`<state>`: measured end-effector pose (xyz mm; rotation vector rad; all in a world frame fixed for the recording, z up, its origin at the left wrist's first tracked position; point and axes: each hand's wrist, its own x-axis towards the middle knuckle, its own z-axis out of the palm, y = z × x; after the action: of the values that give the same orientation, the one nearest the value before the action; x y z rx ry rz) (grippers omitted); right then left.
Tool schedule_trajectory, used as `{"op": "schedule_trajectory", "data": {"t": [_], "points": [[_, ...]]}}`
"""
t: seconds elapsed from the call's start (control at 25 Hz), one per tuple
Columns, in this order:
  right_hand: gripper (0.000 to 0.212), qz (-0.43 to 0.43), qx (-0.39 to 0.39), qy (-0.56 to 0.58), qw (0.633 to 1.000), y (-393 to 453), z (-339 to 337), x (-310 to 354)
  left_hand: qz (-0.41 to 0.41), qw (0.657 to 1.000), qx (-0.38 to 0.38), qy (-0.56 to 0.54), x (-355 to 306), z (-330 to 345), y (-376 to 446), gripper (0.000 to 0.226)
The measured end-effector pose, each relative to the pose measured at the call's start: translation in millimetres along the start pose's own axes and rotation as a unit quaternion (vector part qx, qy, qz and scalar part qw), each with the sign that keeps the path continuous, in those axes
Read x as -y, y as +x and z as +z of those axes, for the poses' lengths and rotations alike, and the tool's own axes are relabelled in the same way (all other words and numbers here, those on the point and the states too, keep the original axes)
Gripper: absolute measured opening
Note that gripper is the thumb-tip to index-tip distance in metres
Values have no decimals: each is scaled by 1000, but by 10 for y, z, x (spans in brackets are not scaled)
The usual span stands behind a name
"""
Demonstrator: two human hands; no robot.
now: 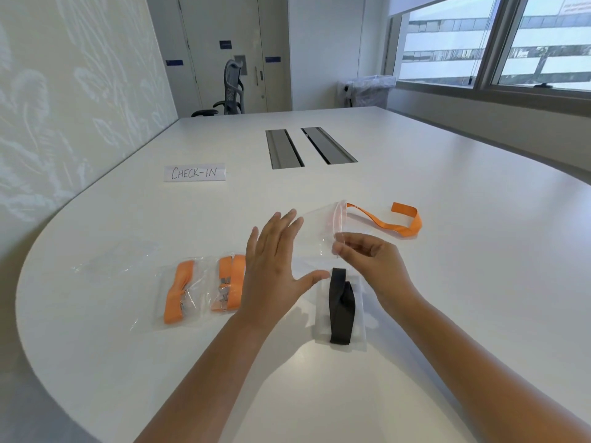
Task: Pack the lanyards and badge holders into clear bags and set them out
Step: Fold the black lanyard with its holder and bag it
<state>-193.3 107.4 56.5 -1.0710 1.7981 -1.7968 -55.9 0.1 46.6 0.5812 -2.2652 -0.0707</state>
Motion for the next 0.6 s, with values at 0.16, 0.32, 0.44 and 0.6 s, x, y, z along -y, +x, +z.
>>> {"op": "schedule_trajectory", "data": {"t": [0.16,0.32,0.44,0.6], "points": [[14,3,-3,-29,1000,-4,5,28,-55,995,64,-55,72,54,-6,106],[12,-110,9,-131,985,-41,11,26,-24,992,119,-22,63,50,-10,109],[10,-203,60,-214,954,-81,32,5,-27,990,141,-5,-2,81,-38,108],[11,-215,79,-251,941,-93,47,2,-64,991,121,-2,-33,83,-56,109]]}}
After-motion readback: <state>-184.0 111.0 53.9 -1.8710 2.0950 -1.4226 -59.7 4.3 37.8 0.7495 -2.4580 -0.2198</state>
